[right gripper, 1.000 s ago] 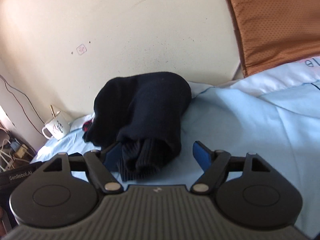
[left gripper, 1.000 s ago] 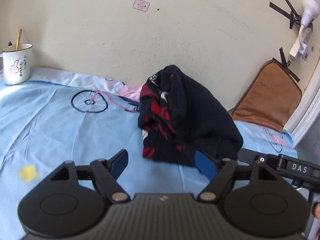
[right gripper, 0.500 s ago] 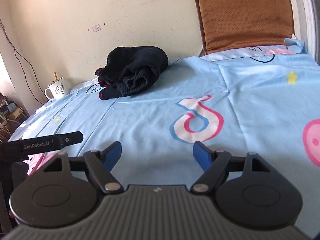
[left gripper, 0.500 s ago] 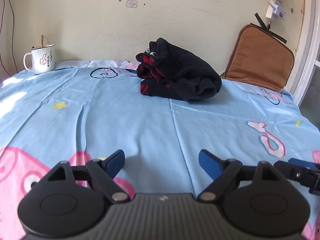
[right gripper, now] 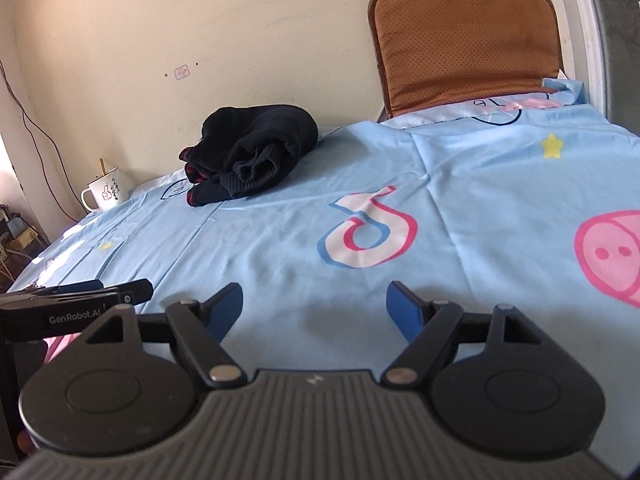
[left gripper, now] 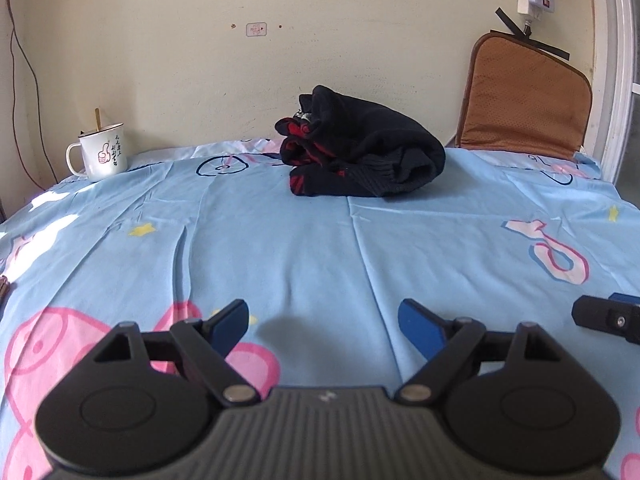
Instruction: Fold small clothes
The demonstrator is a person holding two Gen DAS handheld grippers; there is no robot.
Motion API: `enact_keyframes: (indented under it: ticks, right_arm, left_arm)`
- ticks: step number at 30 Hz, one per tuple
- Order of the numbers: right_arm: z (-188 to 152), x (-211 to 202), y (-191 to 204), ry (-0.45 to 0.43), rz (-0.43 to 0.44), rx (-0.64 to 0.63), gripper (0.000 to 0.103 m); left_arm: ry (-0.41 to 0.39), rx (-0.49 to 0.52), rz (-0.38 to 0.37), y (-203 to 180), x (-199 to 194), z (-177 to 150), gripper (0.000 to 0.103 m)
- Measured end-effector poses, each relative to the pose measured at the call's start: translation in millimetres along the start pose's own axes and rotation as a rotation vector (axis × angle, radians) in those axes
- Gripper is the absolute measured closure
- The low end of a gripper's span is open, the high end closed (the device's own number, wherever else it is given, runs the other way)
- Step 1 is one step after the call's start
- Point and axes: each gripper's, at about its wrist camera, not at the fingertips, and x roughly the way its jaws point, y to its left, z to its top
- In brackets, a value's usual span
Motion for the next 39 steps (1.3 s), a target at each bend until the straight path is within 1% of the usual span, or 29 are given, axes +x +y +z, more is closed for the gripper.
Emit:
enact_keyframes:
  ticks: [8, 13, 16, 20, 22, 23, 28, 34, 39]
  right_arm:
    - [-1.3, 1.5, 4.7, 0.006, -0.016, -0.022, 0.02]
    - [2.0, 4.0, 8.3, 0.005, -0.026, -0.025, 0.02]
    - [8.0, 5.0, 13.8, -0.017, -0.014, -0.023, 0.02]
    - [15.8, 14.1, 22.6, -0.056, -0.031, -0.079, 0.017]
    - [13.3, 24.0, 20.0, -0.032, -0.026, -0.061, 0.017]
    - [14.0, 29.6, 18.7, 0.005, -0.029, -0.044, 0.017]
    - [14.3, 27.4, 14.0, -0.001, -0.005, 0.0, 0.016]
    - [14.5, 27.5, 14.3, 0.006, 0.022, -0.007, 0.013]
    - [14.8, 27.5, 12.8, 0.005, 0.03, 0.0, 0.013]
  left_arm:
    - [0.008, -0.007, 0.018, 1.7, 1.9, 1.7, 0.006]
    - [0.038, -0.041, 0.027, 7.6, 6.3, 2.9, 0.0]
    - [0.063, -0.059, 0.023, 10.6, 9.5, 3.1, 0.0]
    - [0.066, -0.048, 0.023, 9.1, 9.5, 2.6, 0.0]
    - [0.066, -0.046, 0.019, 9.6, 9.7, 2.7, 0.0]
    - [0.064, -0.048, 0.016, 10.7, 10.1, 3.0, 0.0]
    - [0.065, -0.032, -0.012, 8.5, 11.0, 3.3, 0.0]
    - [0.081, 0.014, 0.006, 1.2, 12.7, 2.9, 0.0]
    - [0.077, 0.007, -0.004, 3.3, 12.4, 2.7, 0.0]
